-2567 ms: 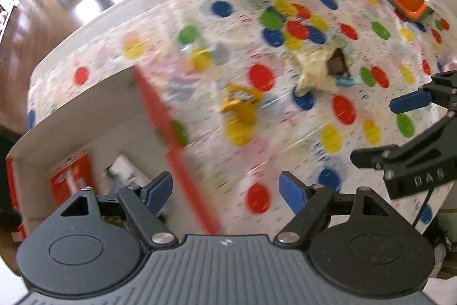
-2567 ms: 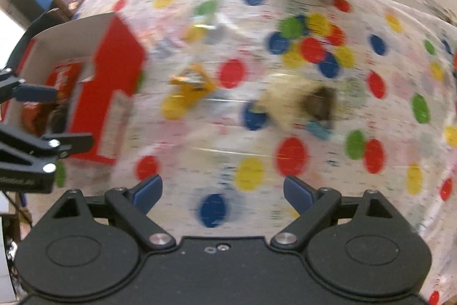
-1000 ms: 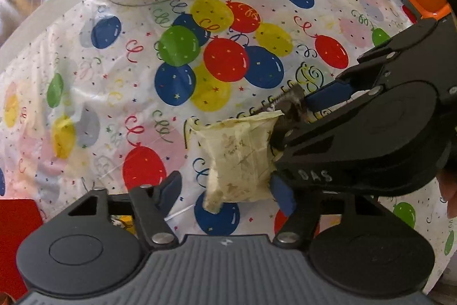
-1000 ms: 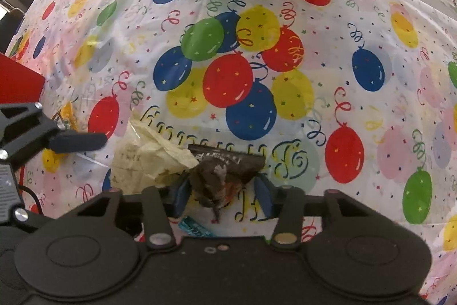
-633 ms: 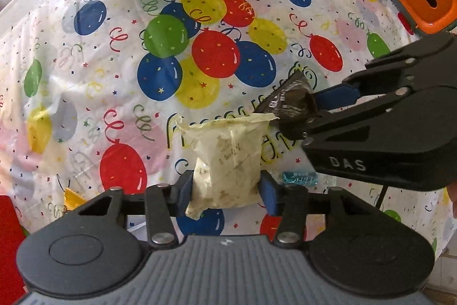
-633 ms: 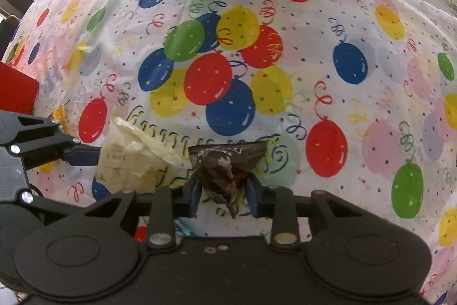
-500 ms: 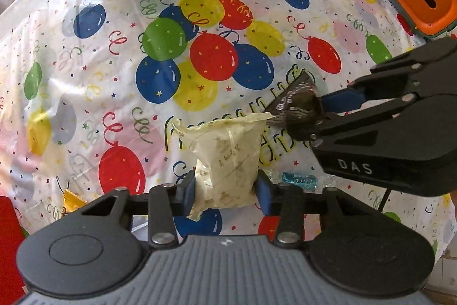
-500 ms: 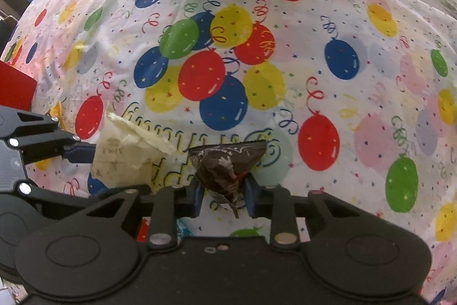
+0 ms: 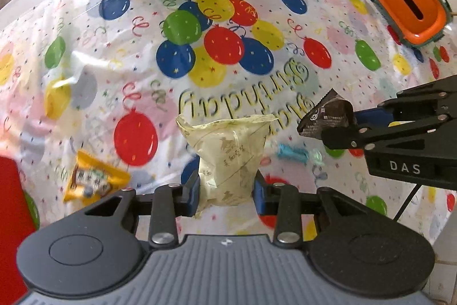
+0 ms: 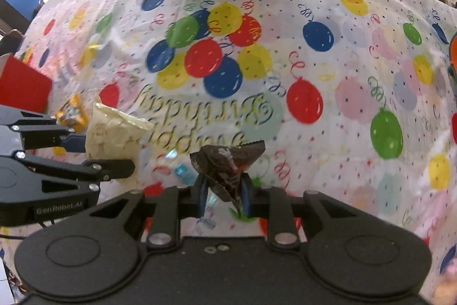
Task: Organize snacks
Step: 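Carry the cream packet and dark snack over the shoebox with both grippers, then open both grippers to drop the cream packet and dark snack into the shoebox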
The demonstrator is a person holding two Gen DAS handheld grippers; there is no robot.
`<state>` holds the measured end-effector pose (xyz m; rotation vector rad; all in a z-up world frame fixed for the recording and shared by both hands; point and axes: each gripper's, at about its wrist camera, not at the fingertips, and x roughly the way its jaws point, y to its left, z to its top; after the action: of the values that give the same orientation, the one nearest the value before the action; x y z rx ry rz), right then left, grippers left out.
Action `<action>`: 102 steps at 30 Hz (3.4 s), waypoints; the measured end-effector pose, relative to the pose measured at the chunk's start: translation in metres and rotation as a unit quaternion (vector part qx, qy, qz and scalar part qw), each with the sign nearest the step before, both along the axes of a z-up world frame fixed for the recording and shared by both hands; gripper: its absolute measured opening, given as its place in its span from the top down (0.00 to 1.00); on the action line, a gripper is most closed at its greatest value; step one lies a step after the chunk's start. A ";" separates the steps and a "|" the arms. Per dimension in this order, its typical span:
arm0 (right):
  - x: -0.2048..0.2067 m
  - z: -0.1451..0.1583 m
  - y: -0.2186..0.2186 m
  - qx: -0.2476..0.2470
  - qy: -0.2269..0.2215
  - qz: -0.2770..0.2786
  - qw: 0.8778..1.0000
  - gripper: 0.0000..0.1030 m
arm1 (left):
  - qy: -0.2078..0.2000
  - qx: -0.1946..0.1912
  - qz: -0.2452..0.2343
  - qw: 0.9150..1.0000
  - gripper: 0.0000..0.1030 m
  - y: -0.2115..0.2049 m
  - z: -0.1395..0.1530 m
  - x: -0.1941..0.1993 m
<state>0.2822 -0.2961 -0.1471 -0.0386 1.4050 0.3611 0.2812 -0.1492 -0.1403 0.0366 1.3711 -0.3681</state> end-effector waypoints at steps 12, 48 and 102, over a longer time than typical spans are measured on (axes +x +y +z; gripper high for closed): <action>-0.052 0.043 0.026 0.010 -0.009 0.025 1.000 0.79 | -0.005 -0.001 -0.007 1.000 0.66 0.030 0.040 -0.057; -0.124 0.140 0.265 0.056 -0.077 0.166 0.982 0.79 | -0.054 0.035 0.088 0.994 0.66 0.263 0.142 -0.146; -0.056 0.035 0.401 0.011 -0.022 0.150 0.988 0.66 | -0.001 0.083 0.151 0.985 0.51 0.377 0.049 -0.059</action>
<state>0.2261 0.1052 -0.1125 -0.2402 1.3534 0.6211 0.2222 0.2279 -0.0911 -0.0331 1.3785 0.0007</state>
